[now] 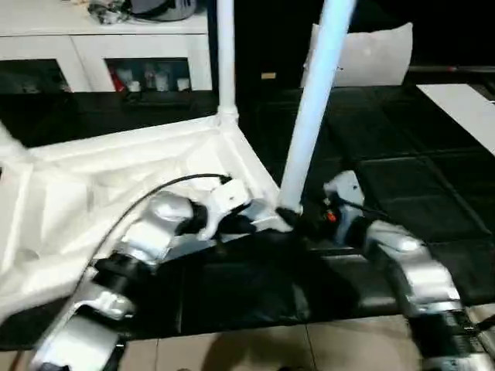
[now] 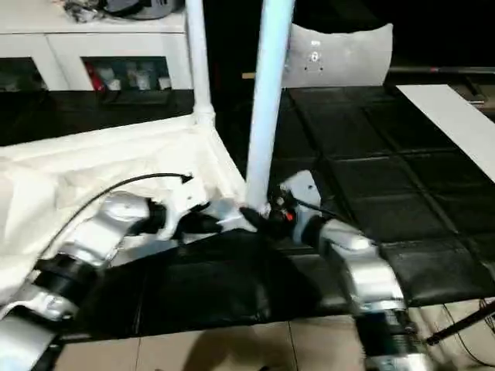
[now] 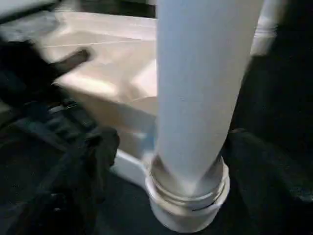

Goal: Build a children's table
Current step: Rotate leg to tighten

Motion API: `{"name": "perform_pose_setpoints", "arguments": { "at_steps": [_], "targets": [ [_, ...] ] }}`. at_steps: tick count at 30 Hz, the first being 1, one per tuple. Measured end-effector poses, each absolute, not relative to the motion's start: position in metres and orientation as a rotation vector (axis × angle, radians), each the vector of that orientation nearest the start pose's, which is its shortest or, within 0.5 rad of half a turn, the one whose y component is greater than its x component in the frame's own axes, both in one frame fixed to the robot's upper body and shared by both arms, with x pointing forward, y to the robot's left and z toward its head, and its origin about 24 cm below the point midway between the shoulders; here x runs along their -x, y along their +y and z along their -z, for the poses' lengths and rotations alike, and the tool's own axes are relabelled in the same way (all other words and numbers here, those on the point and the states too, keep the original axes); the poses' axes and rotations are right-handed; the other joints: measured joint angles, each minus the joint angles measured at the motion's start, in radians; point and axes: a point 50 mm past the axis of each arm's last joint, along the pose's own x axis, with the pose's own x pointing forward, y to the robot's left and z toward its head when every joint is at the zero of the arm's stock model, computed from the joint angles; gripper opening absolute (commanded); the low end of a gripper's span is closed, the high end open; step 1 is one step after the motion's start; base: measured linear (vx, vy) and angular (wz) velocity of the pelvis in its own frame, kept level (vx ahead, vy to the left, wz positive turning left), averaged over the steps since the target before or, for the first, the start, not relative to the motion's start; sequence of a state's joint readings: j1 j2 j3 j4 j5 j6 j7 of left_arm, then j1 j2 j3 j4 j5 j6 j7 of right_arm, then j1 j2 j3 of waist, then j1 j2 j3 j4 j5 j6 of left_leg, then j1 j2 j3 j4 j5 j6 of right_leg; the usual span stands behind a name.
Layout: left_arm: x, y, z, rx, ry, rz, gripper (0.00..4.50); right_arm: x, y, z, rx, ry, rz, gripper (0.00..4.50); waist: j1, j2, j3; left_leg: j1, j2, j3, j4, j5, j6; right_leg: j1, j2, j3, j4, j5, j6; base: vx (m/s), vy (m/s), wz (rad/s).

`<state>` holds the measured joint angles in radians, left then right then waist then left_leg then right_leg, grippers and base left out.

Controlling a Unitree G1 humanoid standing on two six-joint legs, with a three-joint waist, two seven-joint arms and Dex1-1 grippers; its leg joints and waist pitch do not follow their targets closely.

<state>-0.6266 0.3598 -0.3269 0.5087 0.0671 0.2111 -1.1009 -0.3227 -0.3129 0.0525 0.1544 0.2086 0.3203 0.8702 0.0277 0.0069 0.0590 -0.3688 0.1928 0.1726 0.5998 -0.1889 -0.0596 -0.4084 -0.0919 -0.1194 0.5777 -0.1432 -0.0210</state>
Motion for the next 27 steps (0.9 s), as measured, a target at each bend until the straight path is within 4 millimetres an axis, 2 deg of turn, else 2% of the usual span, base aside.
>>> {"name": "perform_pose_setpoints", "arguments": {
  "at_steps": [2,6,9,12,16,22,27],
  "targets": [
    [-0.32,0.128,-0.064,-0.495,0.472,1.316,0.0,-0.291,-0.154,-0.072,0.056,0.225,-0.991,4.42,0.008,0.0,0.0,0.001,0.0,0.0,0.001,0.0,0.0,0.001,0.0,0.001,0.0,0.0,0.0,0.0,0.0,0.0],
    [-0.313,0.135,-0.065,-0.538,0.494,1.432,0.0,-0.287,-0.16,-0.073,0.11,0.256,-1.096,4.47,0.029,0.001,0.0,0.003,-0.001,0.0,0.002,0.0,0.0,0.006,0.0,0.003,0.0,0.0,0.0,0.0,0.0,0.0],
    [-0.31,0.137,-0.065,-0.561,0.499,1.487,0.0,-0.285,-0.162,-0.076,0.145,0.275,-1.191,4.47,0.034,0.001,0.0,0.003,-0.001,0.001,0.003,0.0,0.0,0.006,0.0,0.003,0.0,0.0,0.0,0.0,0.0,0.0],
    [-0.308,0.136,-0.065,-0.579,0.493,1.52,0.0,-0.283,-0.159,-0.075,0.144,0.277,-1.265,4.1,0.038,0.001,0.0,0.003,-0.001,0.001,0.003,0.0,0.0,0.007,0.0,0.003,0.001,0.0,0.0,0.0,0.0,0.0],
    [-0.306,0.137,-0.066,-0.594,0.493,1.552,0.0,-0.28,-0.157,-0.069,0.127,0.32,-1.332,3.85,0.041,0.001,0.0,0.003,0.0,0.001,0.003,0.0,0.0,0.007,0.0,0.003,0.001,0.0,0.0,0.0,0.0,0.0],
    [-0.303,0.136,-0.066,-0.599,0.501,1.603,0.0,-0.284,-0.156,-0.073,0.108,0.318,-1.377,3.33,0.053,0.001,0.0,0.003,0.0,0.001,0.003,0.0,0.0,0.007,0.0,0.003,0.001,0.0,-0.001,0.0,0.0,0.0],
    [-0.302,0.135,-0.066,-0.603,0.501,1.622,0.0,-0.281,-0.152,-0.068,0.088,0.343,-1.42,2.88,0.062,0.001,0.0,0.003,0.0,0.001,0.003,0.0,0.0,0.007,0.0,0.003,0.001,0.002,-0.003,0.0,0.0,0.0]
  ]
}}
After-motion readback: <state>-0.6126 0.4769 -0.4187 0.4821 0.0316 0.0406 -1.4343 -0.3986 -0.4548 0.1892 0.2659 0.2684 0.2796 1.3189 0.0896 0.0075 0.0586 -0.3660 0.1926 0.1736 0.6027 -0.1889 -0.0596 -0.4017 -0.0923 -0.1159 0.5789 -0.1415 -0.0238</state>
